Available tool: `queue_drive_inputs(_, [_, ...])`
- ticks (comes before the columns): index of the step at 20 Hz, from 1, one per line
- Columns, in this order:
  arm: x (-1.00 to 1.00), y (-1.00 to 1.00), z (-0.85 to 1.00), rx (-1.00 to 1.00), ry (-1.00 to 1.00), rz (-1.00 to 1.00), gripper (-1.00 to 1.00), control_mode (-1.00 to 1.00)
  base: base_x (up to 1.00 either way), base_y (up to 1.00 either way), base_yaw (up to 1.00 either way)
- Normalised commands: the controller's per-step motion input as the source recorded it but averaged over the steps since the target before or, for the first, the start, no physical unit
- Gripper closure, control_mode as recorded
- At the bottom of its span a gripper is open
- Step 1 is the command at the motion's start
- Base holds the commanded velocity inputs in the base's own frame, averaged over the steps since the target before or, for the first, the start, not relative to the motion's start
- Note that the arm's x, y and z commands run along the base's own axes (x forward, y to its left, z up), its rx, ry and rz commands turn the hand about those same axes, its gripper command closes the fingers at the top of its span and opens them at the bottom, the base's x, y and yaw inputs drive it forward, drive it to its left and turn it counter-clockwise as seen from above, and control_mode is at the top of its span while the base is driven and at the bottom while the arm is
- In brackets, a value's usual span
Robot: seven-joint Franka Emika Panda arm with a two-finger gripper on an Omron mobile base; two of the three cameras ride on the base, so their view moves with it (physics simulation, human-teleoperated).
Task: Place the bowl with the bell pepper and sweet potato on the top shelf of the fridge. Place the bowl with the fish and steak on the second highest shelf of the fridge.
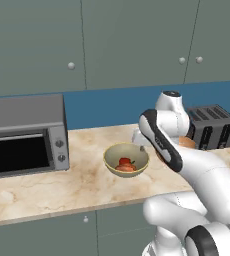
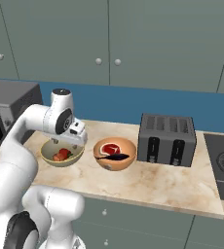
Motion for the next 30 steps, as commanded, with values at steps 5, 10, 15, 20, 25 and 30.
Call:
queue_drive_inputs(5, [0.18, 0.0, -0.66, 0.04, 0.01, -0.12, -1.0, -1.0, 0.0, 0.0, 0.0])
queue_drive_inputs(10, [0.23, 0.0, -0.55, 0.0, 0.0, -0.13, -1.0, -1.0, 0.0, 0.0, 0.0])
queue_drive_inputs(15, [0.33, 0.0, -0.37, 0.0, 0.0, -0.12, -1.0, -1.0, 0.0, 0.0, 0.0])
queue_drive_inputs(20, [0.37, 0.0, -0.27, 0.0, 0.0, -0.12, -1.0, -1.0, 0.0, 0.0, 0.0])
queue_drive_inputs(25, [0.3, 0.0, -0.22, 0.0, 0.03, -0.11, -1.0, -1.0, 0.0, 0.0, 0.0])
queue_drive_inputs(30, [0.09, 0.0, -0.12, 0.0, 0.04, -0.05, 1.0, -1.0, 0.0, 0.0, 0.0])
